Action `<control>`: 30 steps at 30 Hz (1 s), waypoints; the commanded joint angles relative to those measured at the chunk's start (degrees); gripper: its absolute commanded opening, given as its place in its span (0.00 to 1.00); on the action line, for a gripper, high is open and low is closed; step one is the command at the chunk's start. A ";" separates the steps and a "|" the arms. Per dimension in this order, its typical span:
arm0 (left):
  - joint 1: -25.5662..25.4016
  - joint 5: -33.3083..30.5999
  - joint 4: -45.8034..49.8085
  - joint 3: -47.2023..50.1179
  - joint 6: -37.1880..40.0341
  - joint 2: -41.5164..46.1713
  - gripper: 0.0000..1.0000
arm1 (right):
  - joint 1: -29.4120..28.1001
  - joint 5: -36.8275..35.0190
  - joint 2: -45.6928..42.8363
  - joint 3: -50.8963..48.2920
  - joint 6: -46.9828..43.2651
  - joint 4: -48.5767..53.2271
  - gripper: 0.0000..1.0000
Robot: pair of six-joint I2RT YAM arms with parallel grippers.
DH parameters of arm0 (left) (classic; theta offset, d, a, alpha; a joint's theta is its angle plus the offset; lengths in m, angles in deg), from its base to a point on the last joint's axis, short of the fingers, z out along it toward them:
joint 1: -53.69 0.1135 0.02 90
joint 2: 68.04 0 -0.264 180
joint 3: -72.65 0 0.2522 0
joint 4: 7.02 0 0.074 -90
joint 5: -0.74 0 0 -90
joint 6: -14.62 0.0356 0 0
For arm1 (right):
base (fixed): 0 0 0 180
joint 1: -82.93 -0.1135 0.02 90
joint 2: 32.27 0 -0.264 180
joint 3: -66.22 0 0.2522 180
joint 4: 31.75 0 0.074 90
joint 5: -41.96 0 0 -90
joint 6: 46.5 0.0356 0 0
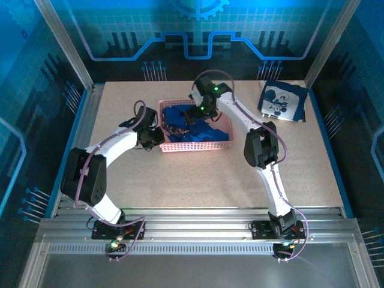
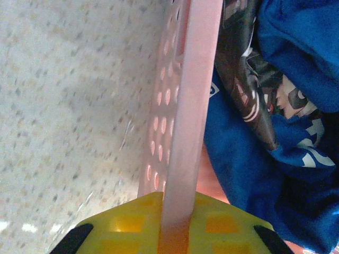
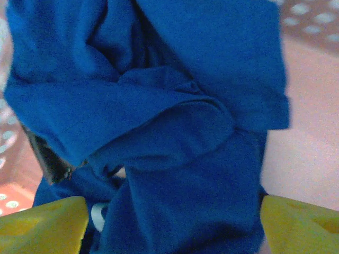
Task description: Fold and stack the t-shirts
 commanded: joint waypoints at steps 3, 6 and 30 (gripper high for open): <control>-0.40 0.41 -0.48 6.29 -3.74 5.30 0.00 | -3.37 4.46 2.81 -3.91 3.50 -4.06 0.73; -0.43 0.81 -1.42 9.11 -5.55 7.84 0.00 | -4.40 4.34 4.61 -2.91 5.34 -4.37 0.44; 16.42 -0.49 -0.84 8.16 -15.65 11.19 0.00 | 6.72 14.31 -32.98 23.75 26.95 -27.82 0.00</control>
